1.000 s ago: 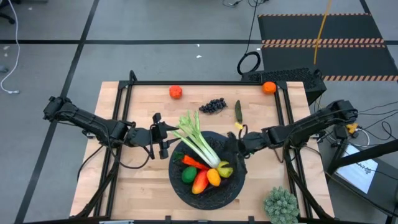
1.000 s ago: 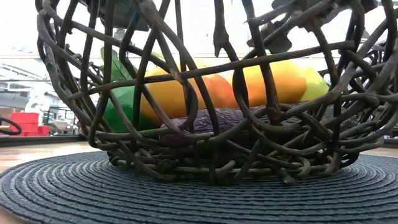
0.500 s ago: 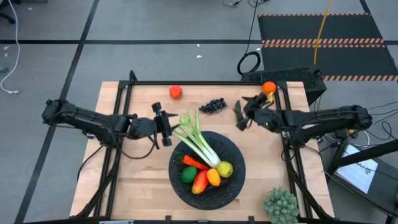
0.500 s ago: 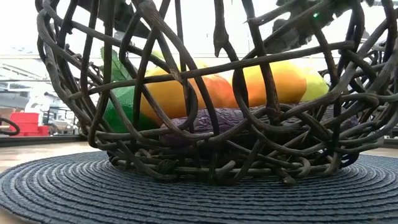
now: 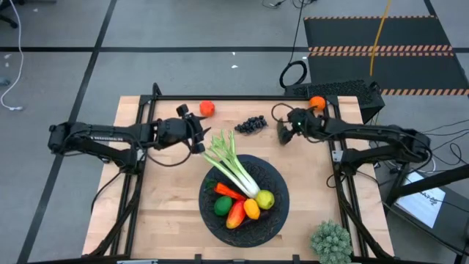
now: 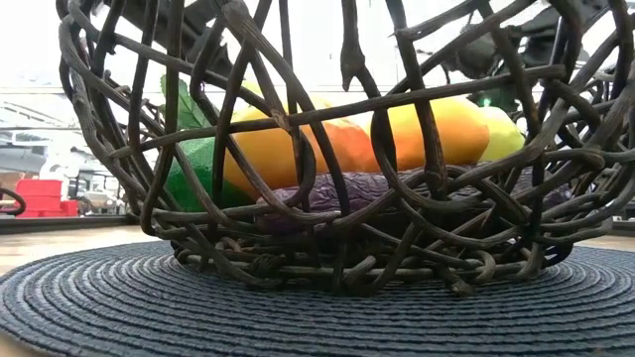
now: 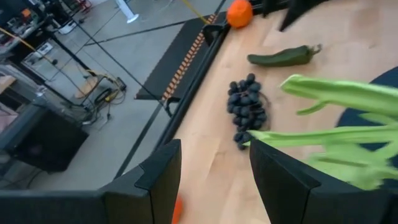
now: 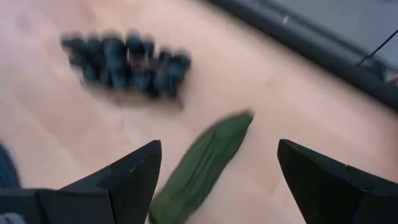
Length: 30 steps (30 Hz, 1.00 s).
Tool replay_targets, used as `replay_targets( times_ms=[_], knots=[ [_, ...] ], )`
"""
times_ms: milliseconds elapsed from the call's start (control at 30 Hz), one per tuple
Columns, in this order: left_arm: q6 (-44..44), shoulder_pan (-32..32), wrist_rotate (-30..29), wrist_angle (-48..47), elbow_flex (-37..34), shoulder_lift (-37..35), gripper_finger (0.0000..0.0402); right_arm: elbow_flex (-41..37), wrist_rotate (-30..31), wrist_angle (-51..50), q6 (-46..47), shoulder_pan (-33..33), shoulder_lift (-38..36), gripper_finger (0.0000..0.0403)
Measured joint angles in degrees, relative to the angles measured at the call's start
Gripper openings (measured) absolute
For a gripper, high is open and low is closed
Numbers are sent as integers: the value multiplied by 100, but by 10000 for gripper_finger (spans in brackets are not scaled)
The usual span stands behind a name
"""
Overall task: Build produce basket
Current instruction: Put the green chili pepper into the black mesh basket
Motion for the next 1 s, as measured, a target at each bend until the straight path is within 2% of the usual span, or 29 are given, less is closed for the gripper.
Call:
replay_targets(
  times_ms=[333,500,700,833,1000],
  knots=[
    [387,471,4,288,0,0,191,-360,-374,552,341,4,818,330],
    [446,577,275,350,0,-2,191,-364,-322,787,251,7,1045,333],
    [378,592,317,348,0,-2,191,-364,-312,701,102,-13,1413,332],
    [232,592,418,340,0,-2,191,-364,-312,715,52,-13,1606,314],
    [35,574,675,261,0,-2,191,-355,-315,690,4,-11,1654,264]
  ],
)
